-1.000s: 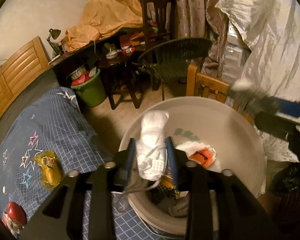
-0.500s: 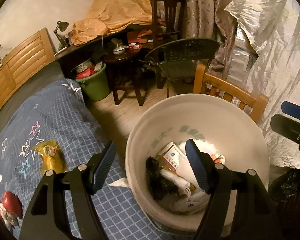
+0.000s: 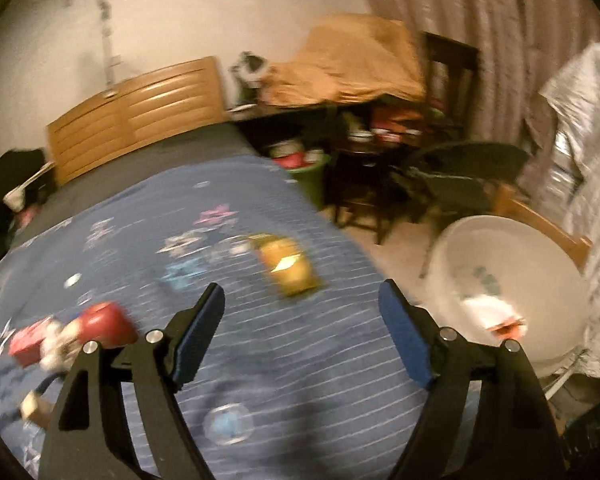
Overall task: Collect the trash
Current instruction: 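Move both tools back over the bed toward the remaining items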
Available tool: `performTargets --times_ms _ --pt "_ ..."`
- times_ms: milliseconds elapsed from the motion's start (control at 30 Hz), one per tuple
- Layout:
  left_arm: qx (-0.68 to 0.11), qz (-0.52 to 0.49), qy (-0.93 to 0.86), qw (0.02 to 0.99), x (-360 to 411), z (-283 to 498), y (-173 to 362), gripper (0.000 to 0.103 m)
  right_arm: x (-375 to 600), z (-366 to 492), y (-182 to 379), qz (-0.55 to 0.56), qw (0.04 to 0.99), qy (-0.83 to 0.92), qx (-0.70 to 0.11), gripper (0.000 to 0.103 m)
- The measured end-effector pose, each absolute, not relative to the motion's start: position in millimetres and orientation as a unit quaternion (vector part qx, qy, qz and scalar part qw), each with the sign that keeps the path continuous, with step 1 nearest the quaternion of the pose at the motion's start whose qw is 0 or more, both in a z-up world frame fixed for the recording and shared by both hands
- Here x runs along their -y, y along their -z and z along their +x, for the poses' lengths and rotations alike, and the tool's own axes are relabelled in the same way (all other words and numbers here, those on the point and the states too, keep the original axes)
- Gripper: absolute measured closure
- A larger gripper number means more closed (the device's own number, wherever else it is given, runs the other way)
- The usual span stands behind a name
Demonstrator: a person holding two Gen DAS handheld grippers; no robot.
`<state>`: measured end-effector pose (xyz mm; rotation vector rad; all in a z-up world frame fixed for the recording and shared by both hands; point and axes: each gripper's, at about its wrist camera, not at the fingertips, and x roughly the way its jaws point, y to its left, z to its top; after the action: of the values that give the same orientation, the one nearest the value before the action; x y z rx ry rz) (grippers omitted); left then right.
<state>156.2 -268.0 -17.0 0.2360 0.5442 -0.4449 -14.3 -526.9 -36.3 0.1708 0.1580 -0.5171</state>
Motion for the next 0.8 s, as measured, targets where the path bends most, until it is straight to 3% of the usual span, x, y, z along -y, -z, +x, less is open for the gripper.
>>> performTargets --times_ms 200,533,800 --pt "-0.272 0.072 0.126 0.951 157.9 158.2 13.8 0.026 462.6 15.6 41.3 0.062 0.975 0.195 -0.084 0.015" --pt "-0.300 -0.005 -0.032 0.953 -9.1 152.7 30.2 0.023 341.4 93.1 45.7 0.040 0.985 0.038 -0.161 0.013" --pt "-0.349 -0.072 -0.048 0.933 -63.1 171.5 58.8 0.023 253.0 181.4 62.9 0.064 0.954 -0.132 -0.260 0.017"
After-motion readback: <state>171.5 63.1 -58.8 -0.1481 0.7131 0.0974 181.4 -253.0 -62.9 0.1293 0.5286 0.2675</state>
